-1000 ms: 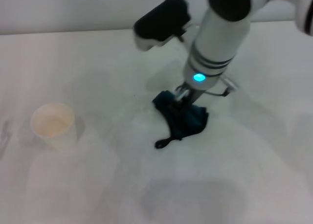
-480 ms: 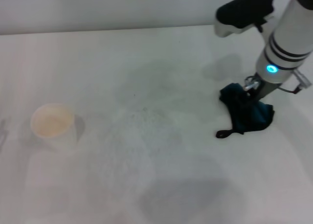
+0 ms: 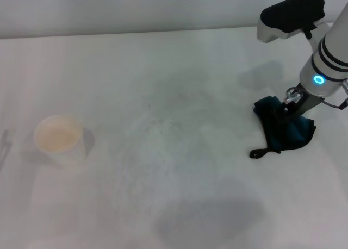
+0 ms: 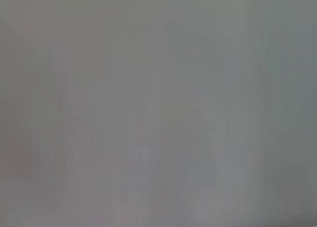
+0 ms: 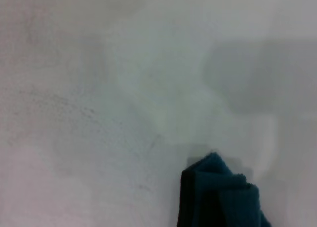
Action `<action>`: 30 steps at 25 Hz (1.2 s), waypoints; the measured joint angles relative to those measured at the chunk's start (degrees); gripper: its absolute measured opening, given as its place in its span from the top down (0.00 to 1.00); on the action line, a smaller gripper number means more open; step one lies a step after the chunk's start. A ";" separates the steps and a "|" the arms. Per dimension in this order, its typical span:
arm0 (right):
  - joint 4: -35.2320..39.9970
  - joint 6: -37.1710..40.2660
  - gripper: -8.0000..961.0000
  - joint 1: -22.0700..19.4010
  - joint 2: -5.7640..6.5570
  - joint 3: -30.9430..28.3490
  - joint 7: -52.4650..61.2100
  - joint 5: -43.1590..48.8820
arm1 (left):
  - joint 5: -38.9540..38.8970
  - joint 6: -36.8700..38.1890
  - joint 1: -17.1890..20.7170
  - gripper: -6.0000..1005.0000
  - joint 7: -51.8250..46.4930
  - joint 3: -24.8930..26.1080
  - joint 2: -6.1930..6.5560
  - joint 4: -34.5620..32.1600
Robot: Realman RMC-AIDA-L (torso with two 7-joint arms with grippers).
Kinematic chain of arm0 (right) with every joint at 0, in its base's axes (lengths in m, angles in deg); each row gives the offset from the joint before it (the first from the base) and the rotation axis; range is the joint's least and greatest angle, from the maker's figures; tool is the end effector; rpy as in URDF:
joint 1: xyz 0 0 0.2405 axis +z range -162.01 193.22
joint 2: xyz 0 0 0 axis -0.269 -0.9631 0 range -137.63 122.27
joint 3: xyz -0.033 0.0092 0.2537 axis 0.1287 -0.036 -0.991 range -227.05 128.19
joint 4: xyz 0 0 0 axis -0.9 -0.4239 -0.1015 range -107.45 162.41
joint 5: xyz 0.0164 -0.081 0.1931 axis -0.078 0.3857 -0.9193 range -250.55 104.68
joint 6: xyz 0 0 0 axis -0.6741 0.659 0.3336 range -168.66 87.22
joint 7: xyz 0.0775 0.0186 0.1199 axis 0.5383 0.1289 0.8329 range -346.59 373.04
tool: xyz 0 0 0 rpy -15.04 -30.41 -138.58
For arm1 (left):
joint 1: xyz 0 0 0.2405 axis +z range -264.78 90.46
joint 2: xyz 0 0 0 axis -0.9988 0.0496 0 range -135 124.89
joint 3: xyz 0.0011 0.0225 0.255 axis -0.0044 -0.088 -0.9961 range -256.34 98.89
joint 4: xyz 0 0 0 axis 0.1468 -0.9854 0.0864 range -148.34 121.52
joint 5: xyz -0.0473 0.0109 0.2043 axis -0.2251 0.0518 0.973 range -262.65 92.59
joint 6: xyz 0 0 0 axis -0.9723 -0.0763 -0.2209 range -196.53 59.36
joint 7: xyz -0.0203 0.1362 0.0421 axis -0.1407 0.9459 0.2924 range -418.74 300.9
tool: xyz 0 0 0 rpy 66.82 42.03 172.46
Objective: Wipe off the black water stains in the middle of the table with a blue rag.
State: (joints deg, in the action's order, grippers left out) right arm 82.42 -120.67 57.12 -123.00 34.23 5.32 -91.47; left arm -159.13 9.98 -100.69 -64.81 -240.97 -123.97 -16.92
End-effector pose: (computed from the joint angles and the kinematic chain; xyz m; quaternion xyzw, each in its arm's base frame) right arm 0.2497 0.3807 -0.0028 -0.7684 0.5047 -0.2769 0.2797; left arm -0.3801 0.2411 -0.0054 -0.6989 -0.2152 -0.2433 0.6372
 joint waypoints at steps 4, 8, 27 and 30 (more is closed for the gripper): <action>-0.38 -0.78 0.90 0.14 0.03 -0.85 -0.45 -0.93 | 0.00 0.00 0.00 0.13 0.00 0.00 0.00 0.00; 0.52 -0.93 0.89 -0.24 0.08 -2.90 -1.08 -1.23 | 0.00 -0.01 0.00 0.13 0.00 0.00 0.00 0.03; 10.19 4.22 0.71 -8.93 0.20 -21.93 -18.63 -14.51 | -1.07 -0.09 -0.36 0.13 1.32 0.08 -0.03 0.17; 8.67 6.48 0.71 -10.39 0.24 -26.00 -24.09 -18.32 | -1.29 -0.29 -0.60 0.13 2.20 0.09 -0.10 0.17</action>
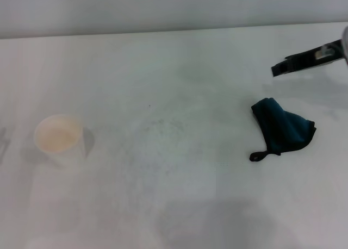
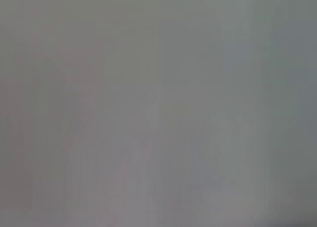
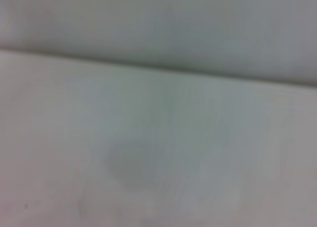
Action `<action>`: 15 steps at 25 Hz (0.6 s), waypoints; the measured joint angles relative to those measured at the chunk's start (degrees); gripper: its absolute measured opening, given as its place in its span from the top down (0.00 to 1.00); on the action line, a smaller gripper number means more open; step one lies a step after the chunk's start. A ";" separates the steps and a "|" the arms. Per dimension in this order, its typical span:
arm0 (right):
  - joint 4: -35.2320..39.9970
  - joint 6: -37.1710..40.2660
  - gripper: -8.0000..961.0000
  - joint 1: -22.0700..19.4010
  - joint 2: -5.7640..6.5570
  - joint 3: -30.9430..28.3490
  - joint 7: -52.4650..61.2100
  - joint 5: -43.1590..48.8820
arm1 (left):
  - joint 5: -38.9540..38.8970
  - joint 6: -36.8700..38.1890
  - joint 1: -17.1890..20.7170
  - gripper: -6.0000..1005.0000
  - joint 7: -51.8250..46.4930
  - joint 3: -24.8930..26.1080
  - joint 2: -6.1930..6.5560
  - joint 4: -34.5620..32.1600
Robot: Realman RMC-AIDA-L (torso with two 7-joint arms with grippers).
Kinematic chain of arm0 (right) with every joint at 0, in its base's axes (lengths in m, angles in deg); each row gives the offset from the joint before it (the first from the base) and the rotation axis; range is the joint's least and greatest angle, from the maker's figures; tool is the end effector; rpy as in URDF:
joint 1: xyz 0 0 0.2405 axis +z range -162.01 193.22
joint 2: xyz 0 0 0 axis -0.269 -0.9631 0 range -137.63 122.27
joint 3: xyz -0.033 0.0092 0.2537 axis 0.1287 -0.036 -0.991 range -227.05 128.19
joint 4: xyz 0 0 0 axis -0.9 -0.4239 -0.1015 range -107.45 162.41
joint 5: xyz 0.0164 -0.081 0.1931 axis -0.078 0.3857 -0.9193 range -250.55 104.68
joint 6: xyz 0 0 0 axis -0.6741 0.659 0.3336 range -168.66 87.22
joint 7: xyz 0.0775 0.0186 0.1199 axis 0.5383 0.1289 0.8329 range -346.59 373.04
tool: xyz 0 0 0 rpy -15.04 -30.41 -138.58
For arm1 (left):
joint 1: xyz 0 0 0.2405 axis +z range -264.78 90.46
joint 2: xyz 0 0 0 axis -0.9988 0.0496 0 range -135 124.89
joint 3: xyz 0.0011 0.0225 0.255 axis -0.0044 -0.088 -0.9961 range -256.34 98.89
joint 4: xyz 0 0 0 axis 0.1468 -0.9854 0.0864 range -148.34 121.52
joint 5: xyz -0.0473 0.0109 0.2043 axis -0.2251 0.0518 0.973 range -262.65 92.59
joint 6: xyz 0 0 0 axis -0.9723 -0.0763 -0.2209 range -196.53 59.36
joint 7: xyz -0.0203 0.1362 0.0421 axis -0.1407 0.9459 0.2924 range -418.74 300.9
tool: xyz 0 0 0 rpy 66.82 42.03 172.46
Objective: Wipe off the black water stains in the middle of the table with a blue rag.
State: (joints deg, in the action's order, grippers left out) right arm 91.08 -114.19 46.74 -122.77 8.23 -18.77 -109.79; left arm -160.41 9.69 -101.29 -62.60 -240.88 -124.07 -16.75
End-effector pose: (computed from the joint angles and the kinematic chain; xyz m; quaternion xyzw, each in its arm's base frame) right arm 0.2707 0.3887 0.0645 -0.8050 0.5151 -0.0082 0.2941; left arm -0.3800 0.2452 -0.0032 -0.6964 -0.2035 -0.2316 0.6481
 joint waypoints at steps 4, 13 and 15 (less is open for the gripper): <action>-3.10 3.74 0.71 -1.97 0.06 -6.22 -9.04 -7.78 | -0.03 -1.41 -0.67 0.13 0.09 0.00 -0.05 -0.01; -16.02 7.00 0.71 -6.27 0.13 -20.08 -42.41 -35.68 | -0.03 -2.51 -0.93 0.13 0.08 0.00 -0.08 -0.09; -19.68 7.30 0.71 -7.31 0.06 -21.51 -50.95 -41.64 | -0.03 -2.83 -0.92 0.13 0.08 0.00 -0.08 -0.09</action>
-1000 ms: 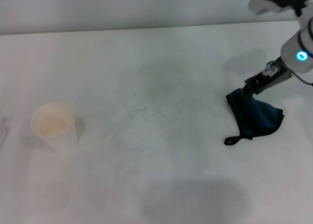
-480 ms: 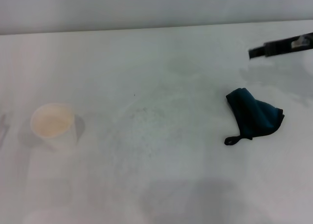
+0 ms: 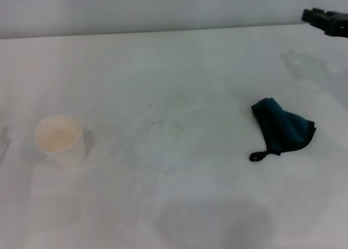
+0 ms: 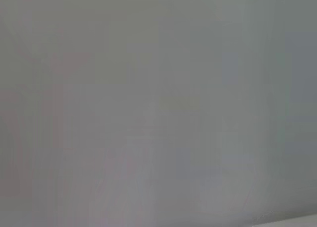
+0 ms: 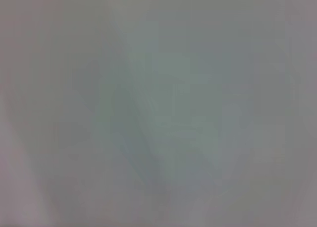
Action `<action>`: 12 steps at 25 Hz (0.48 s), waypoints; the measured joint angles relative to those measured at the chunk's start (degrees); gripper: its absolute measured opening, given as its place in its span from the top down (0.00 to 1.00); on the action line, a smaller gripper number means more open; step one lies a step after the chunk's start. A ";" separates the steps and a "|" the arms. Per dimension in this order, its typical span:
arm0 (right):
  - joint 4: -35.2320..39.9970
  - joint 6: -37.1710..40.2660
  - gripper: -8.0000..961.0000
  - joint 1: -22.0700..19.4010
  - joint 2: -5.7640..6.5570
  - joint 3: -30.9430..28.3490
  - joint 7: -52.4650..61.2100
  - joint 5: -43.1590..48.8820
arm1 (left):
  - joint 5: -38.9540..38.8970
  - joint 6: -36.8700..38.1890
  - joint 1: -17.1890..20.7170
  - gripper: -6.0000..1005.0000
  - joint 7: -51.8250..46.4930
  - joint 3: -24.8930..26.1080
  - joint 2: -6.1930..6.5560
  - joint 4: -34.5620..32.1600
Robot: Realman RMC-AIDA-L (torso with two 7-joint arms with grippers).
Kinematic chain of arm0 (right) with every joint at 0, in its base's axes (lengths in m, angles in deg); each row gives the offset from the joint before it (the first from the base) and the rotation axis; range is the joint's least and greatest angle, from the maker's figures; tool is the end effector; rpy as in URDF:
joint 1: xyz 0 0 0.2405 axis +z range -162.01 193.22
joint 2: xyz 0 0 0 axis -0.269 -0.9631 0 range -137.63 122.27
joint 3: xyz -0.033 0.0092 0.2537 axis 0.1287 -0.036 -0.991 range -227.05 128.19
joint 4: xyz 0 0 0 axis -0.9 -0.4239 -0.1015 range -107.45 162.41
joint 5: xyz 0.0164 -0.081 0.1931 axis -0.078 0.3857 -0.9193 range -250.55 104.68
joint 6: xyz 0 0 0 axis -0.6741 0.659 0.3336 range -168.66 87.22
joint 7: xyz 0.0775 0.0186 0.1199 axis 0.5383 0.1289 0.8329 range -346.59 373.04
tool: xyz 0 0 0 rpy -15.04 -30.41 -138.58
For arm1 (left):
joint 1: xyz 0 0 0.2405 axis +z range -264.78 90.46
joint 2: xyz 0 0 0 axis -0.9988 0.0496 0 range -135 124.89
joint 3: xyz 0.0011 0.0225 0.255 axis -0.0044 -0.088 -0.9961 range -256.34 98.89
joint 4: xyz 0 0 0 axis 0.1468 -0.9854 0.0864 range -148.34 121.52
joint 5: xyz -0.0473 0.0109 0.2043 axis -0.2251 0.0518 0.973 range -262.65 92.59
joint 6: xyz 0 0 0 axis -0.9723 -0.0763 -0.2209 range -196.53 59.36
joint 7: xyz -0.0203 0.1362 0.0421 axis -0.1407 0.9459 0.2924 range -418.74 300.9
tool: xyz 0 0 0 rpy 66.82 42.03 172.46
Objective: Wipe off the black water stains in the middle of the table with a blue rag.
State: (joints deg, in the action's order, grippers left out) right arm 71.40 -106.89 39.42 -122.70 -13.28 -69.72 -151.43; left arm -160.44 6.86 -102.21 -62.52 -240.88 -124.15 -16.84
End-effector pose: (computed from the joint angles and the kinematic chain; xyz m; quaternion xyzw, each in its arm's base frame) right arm 0.3284 0.3666 0.0961 -0.7841 0.3983 0.2833 0.3825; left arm -0.3814 0.2513 -0.0078 -0.7025 -0.2145 -0.2198 0.6420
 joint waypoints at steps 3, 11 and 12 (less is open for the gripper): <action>-4.67 0.39 0.71 -1.31 -0.08 -0.49 -12.27 -8.09 | 0.00 -0.51 -0.05 0.13 0.00 0.00 0.04 0.00; -18.99 0.69 0.71 -2.54 -0.22 -0.58 -42.93 -28.12 | -2.01 -1.54 -0.54 0.13 0.00 0.00 0.18 0.08; -20.74 0.59 0.71 -2.58 -0.22 -0.58 -46.79 -30.52 | -2.07 -1.54 -0.65 0.13 0.00 0.00 0.18 0.08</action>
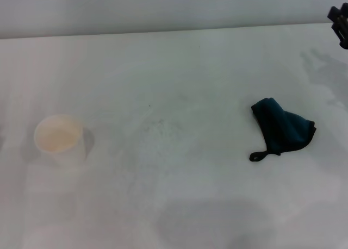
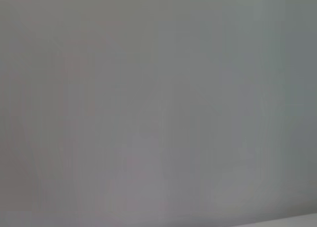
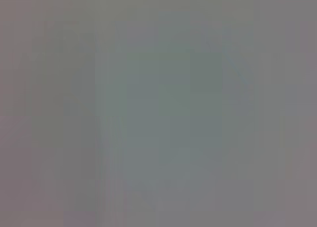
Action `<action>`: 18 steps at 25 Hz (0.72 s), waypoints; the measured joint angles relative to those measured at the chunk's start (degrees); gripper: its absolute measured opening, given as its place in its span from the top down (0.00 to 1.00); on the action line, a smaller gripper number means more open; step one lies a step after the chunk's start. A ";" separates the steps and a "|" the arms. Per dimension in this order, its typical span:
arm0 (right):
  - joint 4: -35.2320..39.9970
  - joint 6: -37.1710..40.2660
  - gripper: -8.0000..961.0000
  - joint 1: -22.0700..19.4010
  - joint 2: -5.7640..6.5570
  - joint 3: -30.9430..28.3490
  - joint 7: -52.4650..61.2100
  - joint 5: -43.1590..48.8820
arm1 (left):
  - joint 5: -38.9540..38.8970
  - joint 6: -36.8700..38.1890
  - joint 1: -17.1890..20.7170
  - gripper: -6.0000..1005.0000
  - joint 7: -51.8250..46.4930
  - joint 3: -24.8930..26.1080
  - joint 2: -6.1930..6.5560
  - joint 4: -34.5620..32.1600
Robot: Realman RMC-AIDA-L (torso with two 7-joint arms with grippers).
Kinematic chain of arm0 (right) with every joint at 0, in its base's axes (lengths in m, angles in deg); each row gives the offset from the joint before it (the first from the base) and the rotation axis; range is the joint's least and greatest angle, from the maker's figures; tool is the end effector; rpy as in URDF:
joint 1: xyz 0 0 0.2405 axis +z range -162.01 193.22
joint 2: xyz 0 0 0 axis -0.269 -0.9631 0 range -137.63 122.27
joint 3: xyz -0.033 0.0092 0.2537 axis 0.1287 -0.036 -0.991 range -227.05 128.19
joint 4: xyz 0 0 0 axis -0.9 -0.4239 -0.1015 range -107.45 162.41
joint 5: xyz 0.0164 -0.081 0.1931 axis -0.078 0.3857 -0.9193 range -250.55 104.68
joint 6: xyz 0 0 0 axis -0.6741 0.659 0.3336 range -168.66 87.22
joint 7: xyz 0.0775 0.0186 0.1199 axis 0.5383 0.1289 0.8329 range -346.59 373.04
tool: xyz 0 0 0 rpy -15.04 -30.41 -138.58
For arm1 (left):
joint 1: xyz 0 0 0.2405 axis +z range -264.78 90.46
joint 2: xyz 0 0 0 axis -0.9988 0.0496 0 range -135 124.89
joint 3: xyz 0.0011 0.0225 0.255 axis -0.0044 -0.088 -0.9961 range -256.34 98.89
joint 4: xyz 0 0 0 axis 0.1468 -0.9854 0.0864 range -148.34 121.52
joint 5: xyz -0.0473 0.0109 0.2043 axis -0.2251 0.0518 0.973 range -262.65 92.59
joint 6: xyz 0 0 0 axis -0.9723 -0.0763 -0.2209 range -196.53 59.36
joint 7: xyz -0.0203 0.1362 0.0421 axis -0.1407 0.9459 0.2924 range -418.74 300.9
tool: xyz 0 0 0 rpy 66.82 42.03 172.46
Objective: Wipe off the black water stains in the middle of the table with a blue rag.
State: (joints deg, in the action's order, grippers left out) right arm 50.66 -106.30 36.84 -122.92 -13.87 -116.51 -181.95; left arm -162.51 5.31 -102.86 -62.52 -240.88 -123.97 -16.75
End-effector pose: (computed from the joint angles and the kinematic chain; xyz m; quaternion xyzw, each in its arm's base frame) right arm 0.3618 0.3395 0.0746 -0.7424 0.2669 0.3126 0.5291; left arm -0.3855 0.2561 -0.0040 -0.6937 -0.2244 -0.2123 0.6506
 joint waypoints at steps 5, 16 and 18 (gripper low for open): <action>-6.72 -0.09 0.71 -0.04 -0.09 -0.04 -14.68 -8.51 | -0.05 0.22 -0.49 0.13 0.03 0.00 -0.01 0.01; -14.01 0.98 0.71 0.83 -0.27 -1.45 -31.62 -17.33 | -2.51 0.71 -0.75 0.13 0.59 0.00 -0.18 -0.24; -14.99 1.49 0.71 1.23 -0.36 -3.57 -33.16 -17.42 | -3.05 1.19 -0.71 0.13 0.60 0.00 -0.23 -0.36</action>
State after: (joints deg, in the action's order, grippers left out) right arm 35.67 -104.80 38.07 -123.29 -17.43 -149.68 -199.37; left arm -165.56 6.50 -103.57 -61.92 -240.88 -124.19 -17.11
